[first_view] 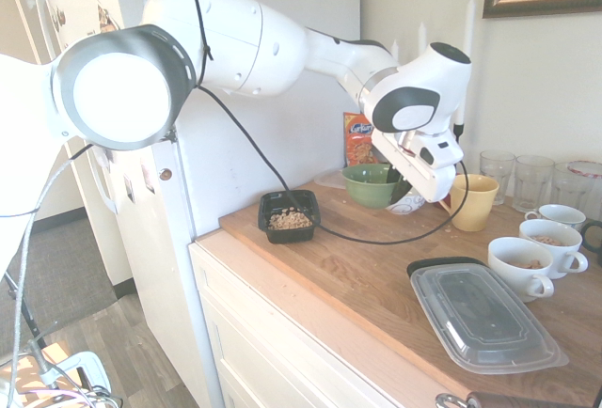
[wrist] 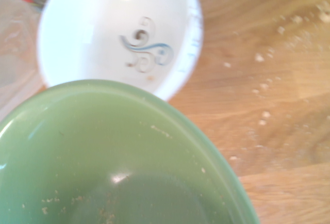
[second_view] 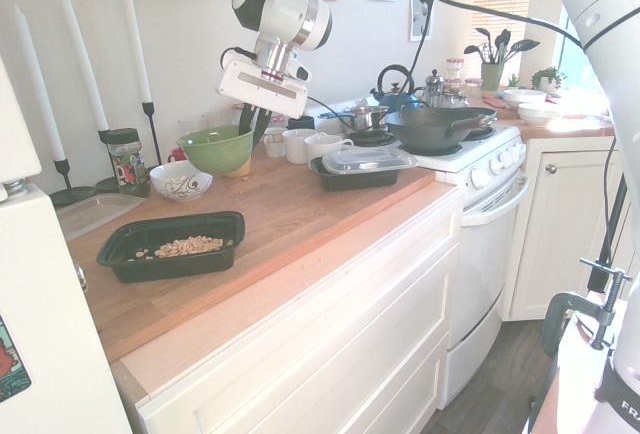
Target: Pour the cereal into the box
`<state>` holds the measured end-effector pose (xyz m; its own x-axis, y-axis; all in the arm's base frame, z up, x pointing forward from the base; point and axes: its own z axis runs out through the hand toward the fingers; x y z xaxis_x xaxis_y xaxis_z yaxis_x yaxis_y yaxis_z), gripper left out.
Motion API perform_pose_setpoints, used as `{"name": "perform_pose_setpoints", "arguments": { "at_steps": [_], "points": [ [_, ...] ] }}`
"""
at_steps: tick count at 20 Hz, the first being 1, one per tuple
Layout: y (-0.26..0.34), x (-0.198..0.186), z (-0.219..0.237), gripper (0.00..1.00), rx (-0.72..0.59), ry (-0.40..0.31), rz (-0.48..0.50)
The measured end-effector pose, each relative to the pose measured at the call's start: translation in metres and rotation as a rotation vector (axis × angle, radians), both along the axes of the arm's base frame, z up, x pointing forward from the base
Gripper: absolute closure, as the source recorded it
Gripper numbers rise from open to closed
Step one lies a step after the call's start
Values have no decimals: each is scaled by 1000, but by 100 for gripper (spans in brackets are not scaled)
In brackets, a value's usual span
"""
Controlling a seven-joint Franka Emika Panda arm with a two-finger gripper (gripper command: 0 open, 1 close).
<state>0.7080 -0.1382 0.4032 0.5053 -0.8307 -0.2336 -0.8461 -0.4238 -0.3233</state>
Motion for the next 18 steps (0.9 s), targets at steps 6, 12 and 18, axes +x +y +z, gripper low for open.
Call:
{"name": "perform_pose_setpoints", "arguments": {
  "at_steps": [6, 12, 18],
  "points": [
    [-19, -4, -37, 100, 2, 33, -35],
    [-25, 0, -72, 100, 10, 37, -52],
    [-26, 0, -75, 0, 15, 32, -47]
  ]
}}
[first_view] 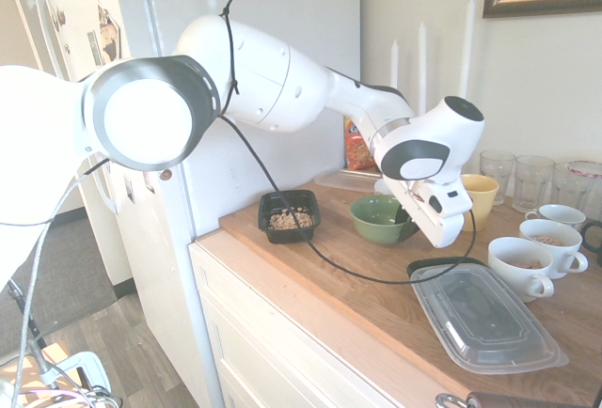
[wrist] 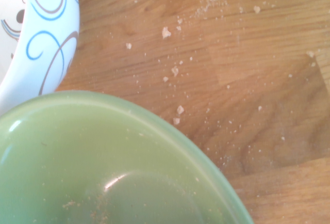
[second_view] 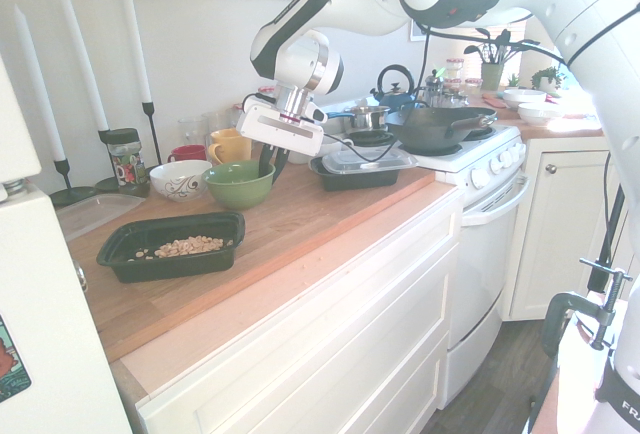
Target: Pour the cereal into the box
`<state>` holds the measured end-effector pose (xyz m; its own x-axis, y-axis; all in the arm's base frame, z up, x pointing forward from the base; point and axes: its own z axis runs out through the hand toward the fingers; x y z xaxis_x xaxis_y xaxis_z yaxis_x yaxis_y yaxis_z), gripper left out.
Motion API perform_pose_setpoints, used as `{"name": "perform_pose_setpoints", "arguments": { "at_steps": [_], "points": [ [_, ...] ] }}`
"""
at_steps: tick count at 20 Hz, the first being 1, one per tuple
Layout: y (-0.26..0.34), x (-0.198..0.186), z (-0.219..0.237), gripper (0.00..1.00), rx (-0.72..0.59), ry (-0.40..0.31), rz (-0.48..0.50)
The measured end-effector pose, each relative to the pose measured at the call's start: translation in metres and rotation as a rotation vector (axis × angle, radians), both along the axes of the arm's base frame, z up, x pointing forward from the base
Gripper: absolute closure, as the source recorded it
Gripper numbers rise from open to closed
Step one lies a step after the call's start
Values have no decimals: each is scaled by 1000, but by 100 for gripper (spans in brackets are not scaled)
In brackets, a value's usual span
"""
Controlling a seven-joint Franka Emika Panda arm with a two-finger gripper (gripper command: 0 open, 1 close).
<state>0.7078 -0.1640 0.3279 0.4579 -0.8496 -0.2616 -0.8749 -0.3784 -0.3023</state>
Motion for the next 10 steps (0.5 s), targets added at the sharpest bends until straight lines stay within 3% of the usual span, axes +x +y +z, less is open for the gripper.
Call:
{"name": "perform_pose_setpoints", "arguments": {
  "at_steps": [6, 10],
  "points": [
    [2, -3, 0, 0, -2, 3, 12],
    [11, -12, 2, 0, -56, 20, 76]
  ]
}}
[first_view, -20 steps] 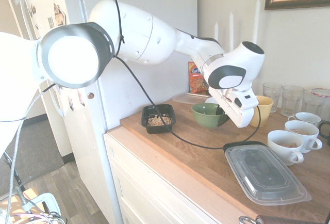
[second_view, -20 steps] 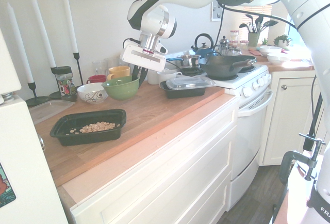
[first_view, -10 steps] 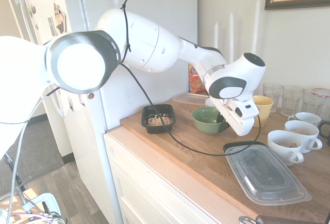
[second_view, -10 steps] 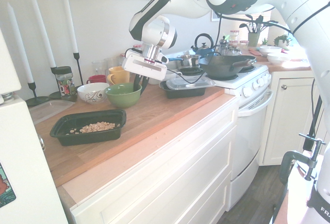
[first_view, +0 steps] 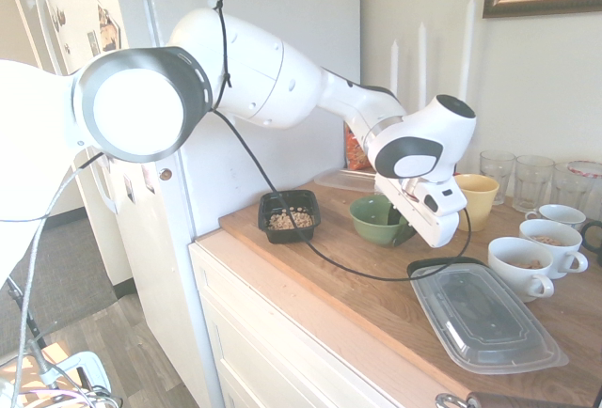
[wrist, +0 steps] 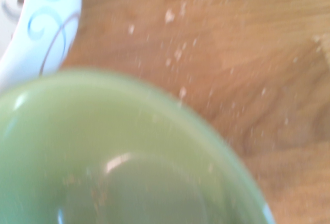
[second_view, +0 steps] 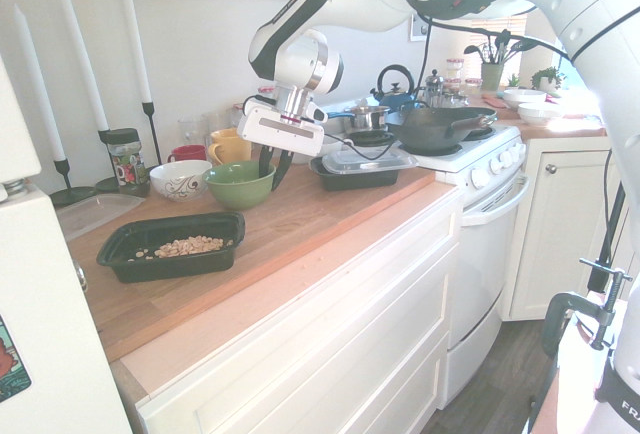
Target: Pour the cereal into the box
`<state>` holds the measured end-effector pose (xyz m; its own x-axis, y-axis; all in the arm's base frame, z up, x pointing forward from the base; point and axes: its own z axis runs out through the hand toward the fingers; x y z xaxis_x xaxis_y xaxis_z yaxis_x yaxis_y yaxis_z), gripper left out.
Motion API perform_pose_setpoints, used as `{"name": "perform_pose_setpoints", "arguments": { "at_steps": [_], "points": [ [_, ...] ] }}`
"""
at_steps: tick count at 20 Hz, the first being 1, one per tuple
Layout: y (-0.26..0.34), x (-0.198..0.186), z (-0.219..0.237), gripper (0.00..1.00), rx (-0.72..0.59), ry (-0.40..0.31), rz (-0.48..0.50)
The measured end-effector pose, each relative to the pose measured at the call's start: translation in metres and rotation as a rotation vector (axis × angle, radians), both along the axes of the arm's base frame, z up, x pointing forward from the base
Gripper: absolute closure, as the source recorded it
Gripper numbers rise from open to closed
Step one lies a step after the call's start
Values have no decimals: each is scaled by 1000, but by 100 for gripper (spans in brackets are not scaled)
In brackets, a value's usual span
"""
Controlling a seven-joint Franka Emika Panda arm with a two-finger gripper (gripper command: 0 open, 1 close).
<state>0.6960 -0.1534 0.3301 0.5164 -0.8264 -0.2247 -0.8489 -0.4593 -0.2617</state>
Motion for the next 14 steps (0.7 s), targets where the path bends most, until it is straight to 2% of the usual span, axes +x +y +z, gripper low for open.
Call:
{"name": "perform_pose_setpoints", "arguments": {
  "at_steps": [6, 10, 14],
  "points": [
    [22, -8, 41, 0, -163, -14, 104],
    [42, -13, 89, 0, -242, -61, 131],
    [66, -27, 122, 0, -357, -66, 163]
  ]
}}
